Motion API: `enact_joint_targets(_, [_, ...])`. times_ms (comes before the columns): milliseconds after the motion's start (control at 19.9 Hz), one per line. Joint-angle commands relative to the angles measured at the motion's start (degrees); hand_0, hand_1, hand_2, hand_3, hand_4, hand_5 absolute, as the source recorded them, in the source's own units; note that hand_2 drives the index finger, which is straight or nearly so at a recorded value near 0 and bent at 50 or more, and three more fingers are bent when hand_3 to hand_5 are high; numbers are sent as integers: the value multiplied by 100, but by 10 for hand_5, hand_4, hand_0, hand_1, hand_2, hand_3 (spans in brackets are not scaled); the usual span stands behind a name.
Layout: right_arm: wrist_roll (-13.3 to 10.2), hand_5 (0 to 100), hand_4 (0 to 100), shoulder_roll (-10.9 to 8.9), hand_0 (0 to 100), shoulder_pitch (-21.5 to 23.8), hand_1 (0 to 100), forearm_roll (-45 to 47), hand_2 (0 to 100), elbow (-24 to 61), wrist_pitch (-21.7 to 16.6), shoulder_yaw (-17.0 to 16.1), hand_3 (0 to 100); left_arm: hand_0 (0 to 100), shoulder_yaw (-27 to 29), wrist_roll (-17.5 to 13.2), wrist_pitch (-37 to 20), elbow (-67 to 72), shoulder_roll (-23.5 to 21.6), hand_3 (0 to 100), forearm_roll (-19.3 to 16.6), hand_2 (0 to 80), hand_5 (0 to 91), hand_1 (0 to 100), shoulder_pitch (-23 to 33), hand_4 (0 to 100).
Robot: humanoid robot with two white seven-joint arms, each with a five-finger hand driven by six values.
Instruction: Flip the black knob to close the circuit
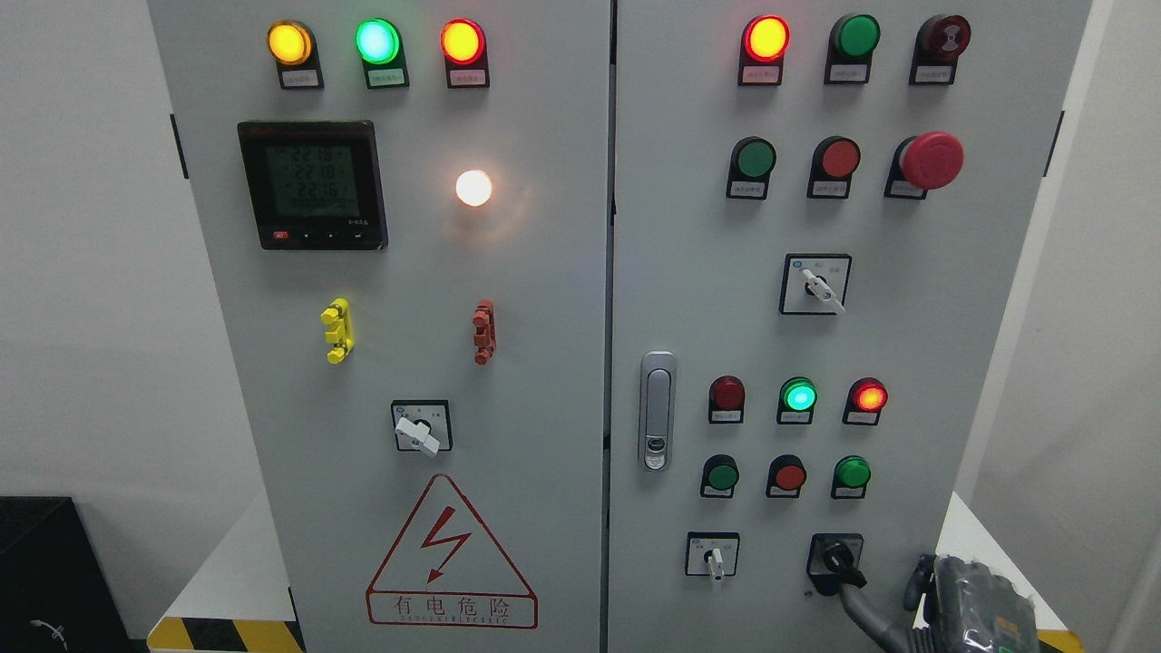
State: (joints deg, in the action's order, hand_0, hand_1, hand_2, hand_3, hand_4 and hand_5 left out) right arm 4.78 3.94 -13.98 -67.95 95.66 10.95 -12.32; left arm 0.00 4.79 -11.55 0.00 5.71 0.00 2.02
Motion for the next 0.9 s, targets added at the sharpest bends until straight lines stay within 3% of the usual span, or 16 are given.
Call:
enact_joint_targets(0, [14,773,763,1,0,45,227,19,764,84,-49,177,931,0,-123,5,4,123,0,0,-123,0,0,0,0,0])
enact_joint_targets(852, [5,774,764,1,0,185,227,1,763,102,-58,511,931,0,-123,5,4,123,0,0,-123,0,0,0,0,0])
